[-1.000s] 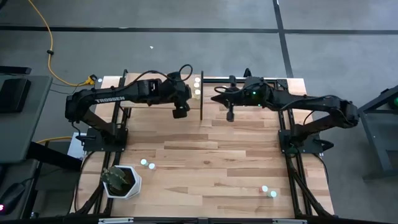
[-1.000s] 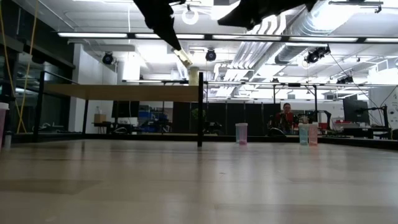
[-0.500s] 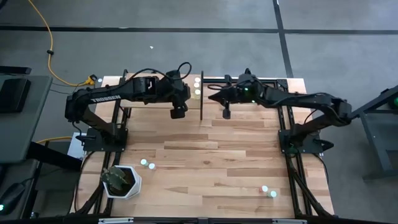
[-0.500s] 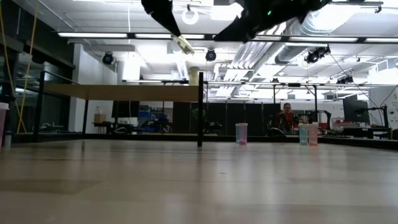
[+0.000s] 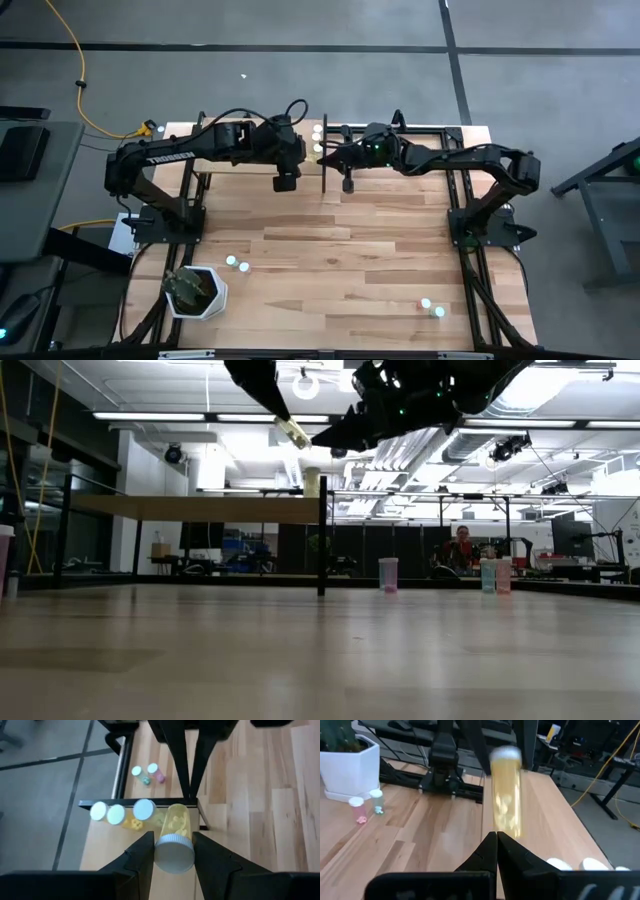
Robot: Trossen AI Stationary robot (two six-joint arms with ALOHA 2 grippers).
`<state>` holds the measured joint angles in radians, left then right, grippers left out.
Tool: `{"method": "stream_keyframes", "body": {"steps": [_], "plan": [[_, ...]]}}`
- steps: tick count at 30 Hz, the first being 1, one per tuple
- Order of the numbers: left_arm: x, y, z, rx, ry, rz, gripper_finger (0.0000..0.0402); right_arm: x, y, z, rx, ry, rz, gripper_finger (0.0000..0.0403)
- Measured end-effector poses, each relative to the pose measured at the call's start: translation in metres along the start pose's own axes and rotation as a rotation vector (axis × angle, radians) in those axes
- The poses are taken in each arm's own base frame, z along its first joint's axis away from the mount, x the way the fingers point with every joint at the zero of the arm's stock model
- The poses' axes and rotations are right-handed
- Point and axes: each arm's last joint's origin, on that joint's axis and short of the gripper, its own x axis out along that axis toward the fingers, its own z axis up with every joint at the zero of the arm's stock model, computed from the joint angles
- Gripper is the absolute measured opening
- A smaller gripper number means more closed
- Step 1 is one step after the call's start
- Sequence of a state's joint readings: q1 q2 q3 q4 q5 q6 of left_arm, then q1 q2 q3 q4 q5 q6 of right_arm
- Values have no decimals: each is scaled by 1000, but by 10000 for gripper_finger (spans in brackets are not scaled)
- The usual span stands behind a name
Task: Pick and place medicine bottles onto shelf by color
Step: Put the yellow pill bottle on the shelf
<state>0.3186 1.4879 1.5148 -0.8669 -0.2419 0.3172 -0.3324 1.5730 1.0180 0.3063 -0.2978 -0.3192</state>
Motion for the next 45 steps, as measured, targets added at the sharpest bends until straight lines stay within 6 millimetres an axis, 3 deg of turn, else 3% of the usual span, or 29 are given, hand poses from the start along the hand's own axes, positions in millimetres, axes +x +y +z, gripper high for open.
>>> {"method": "stream_keyframes", "body": {"steps": [16, 27, 45], "plan": [[20, -4, 1, 10, 41, -20, 113, 0, 0, 1, -3, -7, -1, 0], [21, -3, 9, 4, -47, -38, 113, 7, 1, -9, 12, 28, 10, 0], [24, 6, 11, -67, -112, -99, 113, 7, 1, -8, 11, 25, 0, 0]]}}
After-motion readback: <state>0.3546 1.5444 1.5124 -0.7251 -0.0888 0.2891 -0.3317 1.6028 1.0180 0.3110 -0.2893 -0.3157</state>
